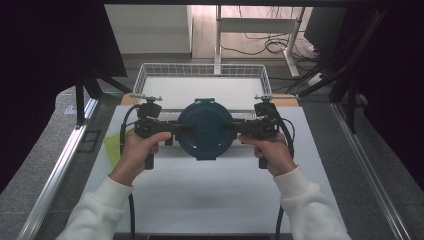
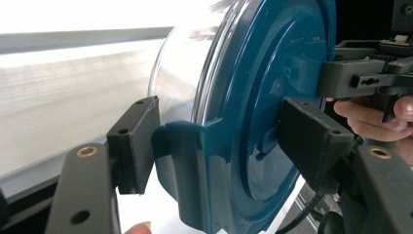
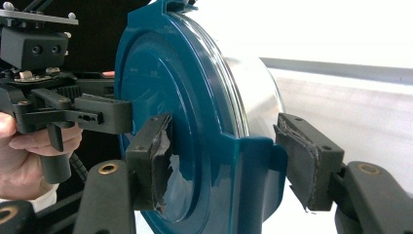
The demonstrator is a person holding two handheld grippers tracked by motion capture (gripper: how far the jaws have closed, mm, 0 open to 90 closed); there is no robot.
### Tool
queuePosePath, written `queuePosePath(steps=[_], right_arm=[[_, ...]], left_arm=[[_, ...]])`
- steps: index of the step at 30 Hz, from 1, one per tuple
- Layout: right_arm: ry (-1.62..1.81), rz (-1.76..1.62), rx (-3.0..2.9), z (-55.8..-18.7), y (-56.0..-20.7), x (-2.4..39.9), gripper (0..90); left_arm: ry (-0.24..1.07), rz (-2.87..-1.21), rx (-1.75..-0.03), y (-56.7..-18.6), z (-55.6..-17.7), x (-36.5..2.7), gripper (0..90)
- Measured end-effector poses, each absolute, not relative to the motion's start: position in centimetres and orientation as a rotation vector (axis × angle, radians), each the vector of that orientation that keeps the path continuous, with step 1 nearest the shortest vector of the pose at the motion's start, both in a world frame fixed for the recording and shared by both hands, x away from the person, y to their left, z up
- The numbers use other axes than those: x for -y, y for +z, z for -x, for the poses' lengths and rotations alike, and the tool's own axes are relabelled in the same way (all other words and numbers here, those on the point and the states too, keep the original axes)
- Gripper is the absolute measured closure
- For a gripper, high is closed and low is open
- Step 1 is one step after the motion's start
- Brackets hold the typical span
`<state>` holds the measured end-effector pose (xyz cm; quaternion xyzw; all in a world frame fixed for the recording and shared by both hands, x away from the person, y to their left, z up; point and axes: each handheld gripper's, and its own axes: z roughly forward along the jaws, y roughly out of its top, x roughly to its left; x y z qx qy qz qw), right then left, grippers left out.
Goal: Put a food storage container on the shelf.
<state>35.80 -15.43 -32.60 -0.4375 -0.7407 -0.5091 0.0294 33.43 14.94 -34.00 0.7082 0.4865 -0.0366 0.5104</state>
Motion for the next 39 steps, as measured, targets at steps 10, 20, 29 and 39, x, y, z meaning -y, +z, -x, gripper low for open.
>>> queuePosePath(steps=[10,20,29,39], right_arm=[[-1.584,1.341,2.289,-36.9,-30.8,15.1,39.4],[-1.608,1.346,2.303,-38.2,-28.9,14.9,39.5],[-1.628,1.336,2.301,-39.7,-27.3,14.7,39.5],[-1.649,1.336,2.282,-41.6,-26.0,15.0,40.3]], left_arm=[[-0.071,-1.692,-1.167,-32.2,-34.5,-15.3,33.1],[-0.068,-1.674,-1.150,-30.7,-36.0,-15.5,33.1],[-0.045,-1.688,-1.134,-28.9,-37.6,-15.7,33.1],[-0.053,-1.678,-1.133,-27.7,-39.5,-15.6,33.2]])
